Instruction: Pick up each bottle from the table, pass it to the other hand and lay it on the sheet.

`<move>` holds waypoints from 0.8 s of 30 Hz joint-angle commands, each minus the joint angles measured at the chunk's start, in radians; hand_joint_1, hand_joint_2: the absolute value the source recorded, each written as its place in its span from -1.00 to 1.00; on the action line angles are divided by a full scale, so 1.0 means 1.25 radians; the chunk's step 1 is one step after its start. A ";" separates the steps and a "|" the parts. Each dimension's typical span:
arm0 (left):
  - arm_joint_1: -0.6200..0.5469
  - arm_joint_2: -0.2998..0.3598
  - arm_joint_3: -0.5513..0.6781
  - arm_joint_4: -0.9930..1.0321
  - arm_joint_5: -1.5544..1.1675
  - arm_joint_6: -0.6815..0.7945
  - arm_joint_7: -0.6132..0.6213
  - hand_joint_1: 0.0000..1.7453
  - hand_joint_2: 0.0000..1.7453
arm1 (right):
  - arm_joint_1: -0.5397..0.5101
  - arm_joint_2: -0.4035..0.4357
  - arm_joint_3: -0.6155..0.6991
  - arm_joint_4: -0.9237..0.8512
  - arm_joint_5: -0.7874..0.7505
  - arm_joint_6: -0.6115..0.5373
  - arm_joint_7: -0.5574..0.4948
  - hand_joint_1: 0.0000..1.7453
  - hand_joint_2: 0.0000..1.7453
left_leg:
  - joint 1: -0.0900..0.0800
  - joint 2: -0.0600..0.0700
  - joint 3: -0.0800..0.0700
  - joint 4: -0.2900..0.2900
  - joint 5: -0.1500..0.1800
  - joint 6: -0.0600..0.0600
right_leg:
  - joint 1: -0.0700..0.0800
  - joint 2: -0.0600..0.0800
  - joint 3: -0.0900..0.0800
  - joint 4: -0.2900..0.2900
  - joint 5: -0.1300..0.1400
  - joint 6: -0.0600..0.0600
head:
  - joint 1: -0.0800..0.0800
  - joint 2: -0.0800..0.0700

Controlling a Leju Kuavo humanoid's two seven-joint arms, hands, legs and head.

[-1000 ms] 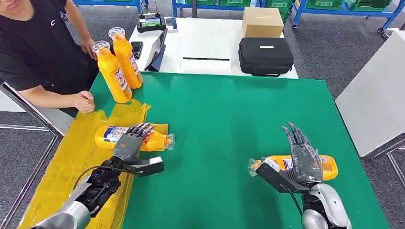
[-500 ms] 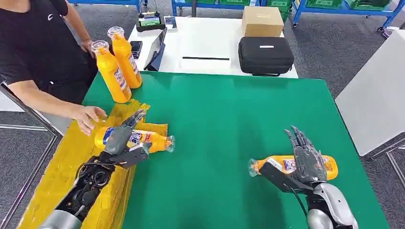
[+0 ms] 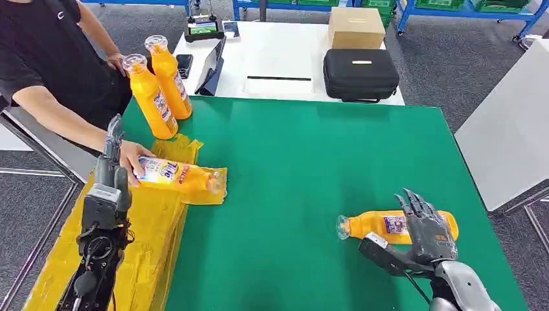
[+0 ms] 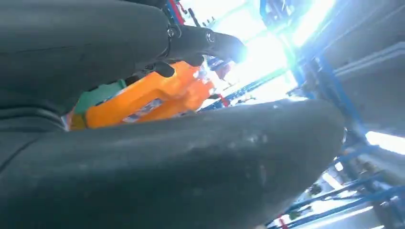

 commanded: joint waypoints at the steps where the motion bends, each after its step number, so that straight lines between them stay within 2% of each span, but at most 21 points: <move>1: -0.002 -0.016 0.003 0.007 0.038 0.007 0.006 -1.00 -1.00 | 0.024 -0.125 -0.023 0.065 -0.049 0.072 -0.016 -1.00 1.00 | 0.000 -0.002 0.002 0.000 -0.001 -0.001 | 0.000 -0.003 0.003 -0.001 -0.001 0.000 | 0.000 0.000; 6: -0.032 -0.015 0.001 0.033 0.062 0.019 0.010 -1.00 -1.00 | -0.002 -0.160 -0.026 0.110 -0.050 0.102 -0.014 -1.00 1.00 | 0.000 -0.001 0.002 0.000 -0.001 -0.001 | 0.000 -0.001 0.002 -0.001 -0.001 0.000 | 0.000 0.000; 15: -0.020 -0.025 -0.012 0.016 0.079 0.014 0.019 -1.00 -1.00 | -0.025 -0.206 0.009 0.167 0.019 0.114 0.026 -1.00 1.00 | 0.000 0.000 0.002 -0.001 -0.001 -0.002 | 0.000 -0.001 0.003 -0.001 -0.001 0.000 | 0.000 0.000; 17: -0.036 -0.024 -0.017 0.029 0.084 0.008 0.021 -1.00 -1.00 | -0.086 -0.236 0.029 0.229 0.021 0.111 0.019 -1.00 1.00 | 0.000 0.001 0.004 0.000 -0.002 -0.002 | 0.000 -0.001 0.004 -0.001 -0.001 0.000 | 0.000 0.000; 20: -0.066 -0.027 -0.028 0.053 0.089 0.001 0.023 -1.00 -1.00 | -0.135 -0.237 0.044 0.282 0.025 0.095 0.009 -1.00 1.00 | 0.000 0.003 0.002 0.000 -0.001 -0.002 | 0.000 0.001 0.003 -0.001 0.000 0.000 | 0.000 0.000; 24: -0.066 -0.028 -0.030 0.053 0.091 0.000 0.024 -1.00 -1.00 | -0.122 -0.231 0.048 0.277 0.031 0.084 0.013 -1.00 1.00 | 0.000 0.001 0.002 0.000 0.000 -0.001 | 0.000 -0.001 0.002 -0.001 0.001 0.001 | 0.000 0.000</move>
